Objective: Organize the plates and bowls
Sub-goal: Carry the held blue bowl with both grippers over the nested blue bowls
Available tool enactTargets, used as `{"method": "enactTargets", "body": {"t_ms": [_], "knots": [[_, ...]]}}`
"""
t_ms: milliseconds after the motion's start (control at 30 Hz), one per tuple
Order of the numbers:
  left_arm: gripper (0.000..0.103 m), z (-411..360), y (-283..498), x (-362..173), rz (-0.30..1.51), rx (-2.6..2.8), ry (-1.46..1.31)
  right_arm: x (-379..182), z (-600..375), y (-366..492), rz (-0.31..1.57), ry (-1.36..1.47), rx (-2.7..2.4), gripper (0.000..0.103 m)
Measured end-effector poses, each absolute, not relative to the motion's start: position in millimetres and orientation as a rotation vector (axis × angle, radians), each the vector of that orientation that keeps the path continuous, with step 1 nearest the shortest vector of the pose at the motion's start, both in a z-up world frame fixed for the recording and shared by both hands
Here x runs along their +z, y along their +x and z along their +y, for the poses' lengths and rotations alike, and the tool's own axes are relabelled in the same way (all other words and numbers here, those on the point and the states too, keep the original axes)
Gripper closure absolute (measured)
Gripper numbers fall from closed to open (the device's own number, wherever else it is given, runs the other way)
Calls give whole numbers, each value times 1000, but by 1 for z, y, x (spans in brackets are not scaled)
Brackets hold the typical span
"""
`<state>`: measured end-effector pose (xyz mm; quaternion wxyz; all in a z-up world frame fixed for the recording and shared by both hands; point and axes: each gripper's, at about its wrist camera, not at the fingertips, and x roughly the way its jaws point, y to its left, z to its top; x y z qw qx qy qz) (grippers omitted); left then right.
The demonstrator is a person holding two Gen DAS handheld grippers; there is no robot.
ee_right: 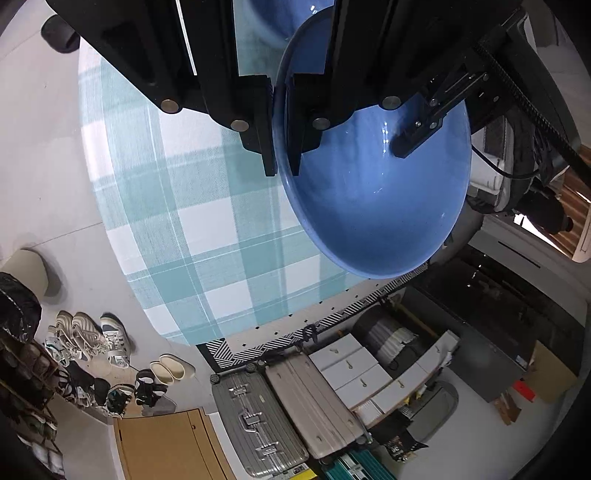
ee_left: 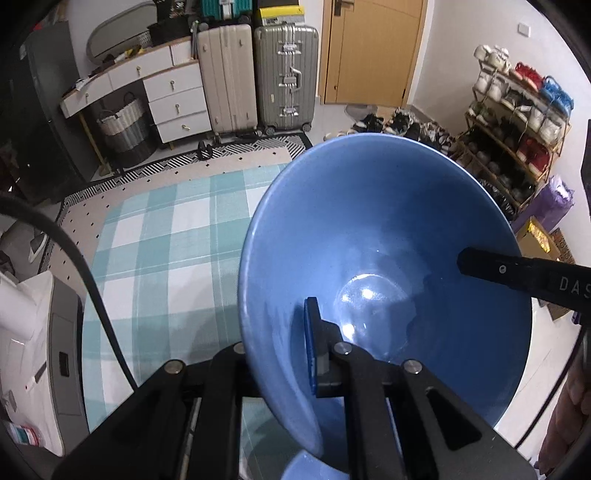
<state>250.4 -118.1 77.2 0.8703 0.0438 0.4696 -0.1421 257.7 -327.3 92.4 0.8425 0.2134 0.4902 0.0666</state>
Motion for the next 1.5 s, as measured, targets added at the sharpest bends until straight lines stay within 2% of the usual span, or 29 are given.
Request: {"method": "enactTargets", "body": {"t_ms": [433, 867, 1500], "knots": [[94, -82, 151, 92, 843, -235, 40, 114, -294, 164, 996, 432, 219, 98], [94, -68, 96, 64, 869, -231, 3, 89, -277, 105, 1023, 426, 212, 98], [92, -76, 85, 15, 954, -212, 30, 36, -274, 98, 1085, 397, 181, 98]]}}
